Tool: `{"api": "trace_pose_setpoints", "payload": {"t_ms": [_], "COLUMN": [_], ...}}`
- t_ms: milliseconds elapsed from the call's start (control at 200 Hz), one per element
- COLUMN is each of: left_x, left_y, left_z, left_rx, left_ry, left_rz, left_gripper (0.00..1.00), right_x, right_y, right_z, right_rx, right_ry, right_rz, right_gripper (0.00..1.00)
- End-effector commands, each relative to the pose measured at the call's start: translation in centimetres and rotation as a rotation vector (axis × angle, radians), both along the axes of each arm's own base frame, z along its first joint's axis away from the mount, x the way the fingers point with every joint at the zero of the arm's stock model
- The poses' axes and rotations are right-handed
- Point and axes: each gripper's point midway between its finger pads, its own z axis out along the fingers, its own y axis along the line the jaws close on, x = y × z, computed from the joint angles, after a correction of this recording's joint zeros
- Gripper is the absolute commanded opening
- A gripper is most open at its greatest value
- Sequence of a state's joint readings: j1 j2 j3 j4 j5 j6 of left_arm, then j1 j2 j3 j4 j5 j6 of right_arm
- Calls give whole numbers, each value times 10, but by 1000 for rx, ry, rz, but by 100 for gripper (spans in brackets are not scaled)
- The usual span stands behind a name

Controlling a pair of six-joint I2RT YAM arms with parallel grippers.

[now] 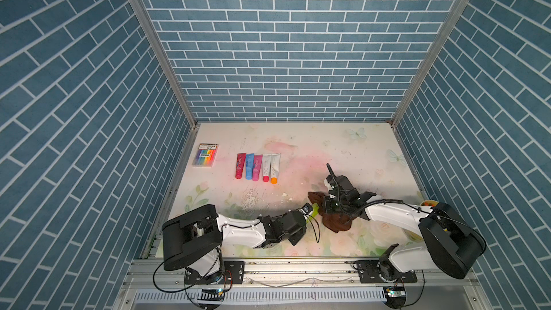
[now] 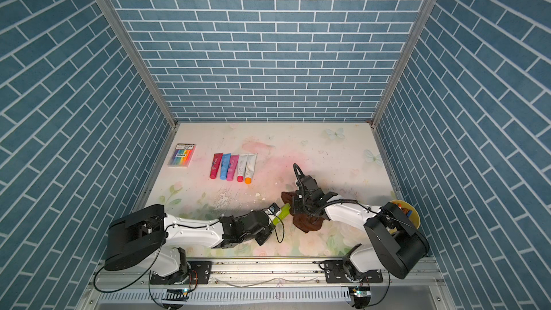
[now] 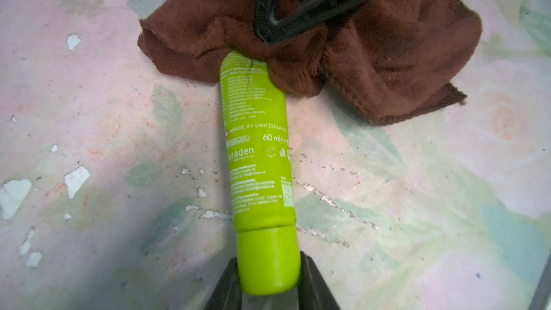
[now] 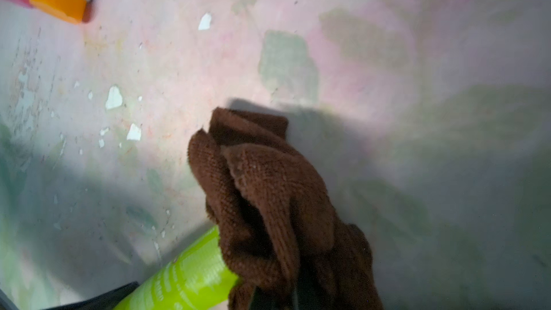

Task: Wipe the surface of the toothpaste tube
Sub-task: Wipe the dirt from the toothpaste tube.

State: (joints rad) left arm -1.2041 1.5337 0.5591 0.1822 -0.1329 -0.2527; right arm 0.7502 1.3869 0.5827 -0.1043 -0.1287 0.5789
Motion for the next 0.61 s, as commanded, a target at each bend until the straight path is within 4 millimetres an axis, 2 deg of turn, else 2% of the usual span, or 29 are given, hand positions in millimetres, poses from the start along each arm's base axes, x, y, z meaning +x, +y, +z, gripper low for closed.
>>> {"api": "trace_pose_setpoints", "payload": {"t_ms": [0, 140, 275, 400, 460, 600], "left_x": [-10, -10, -10, -11, -11, -11], "left_y": [4, 4, 4, 3, 4, 3], "left_z": [-12, -12, -13, -11, -12, -12], "left_rx": [50, 54, 56, 52, 54, 53], "left_ry": [34, 33, 35, 32, 31, 30], "left_rz": [-31, -32, -34, -35, -35, -37], "left_gripper": [0, 0, 0, 0, 0, 0], "right_x": [-28, -41, -39, -25, -16, 10], "right_y": [17, 35, 29, 0, -21, -80], "right_z": [4, 3, -12, -31, -38, -49], "right_rx": [7, 68, 17, -79, -116, -350], "right_ry": [40, 69, 76, 95, 108, 52], "right_rz": [89, 131, 114, 15, -49, -180], "right_gripper": [0, 0, 0, 0, 0, 0]}}
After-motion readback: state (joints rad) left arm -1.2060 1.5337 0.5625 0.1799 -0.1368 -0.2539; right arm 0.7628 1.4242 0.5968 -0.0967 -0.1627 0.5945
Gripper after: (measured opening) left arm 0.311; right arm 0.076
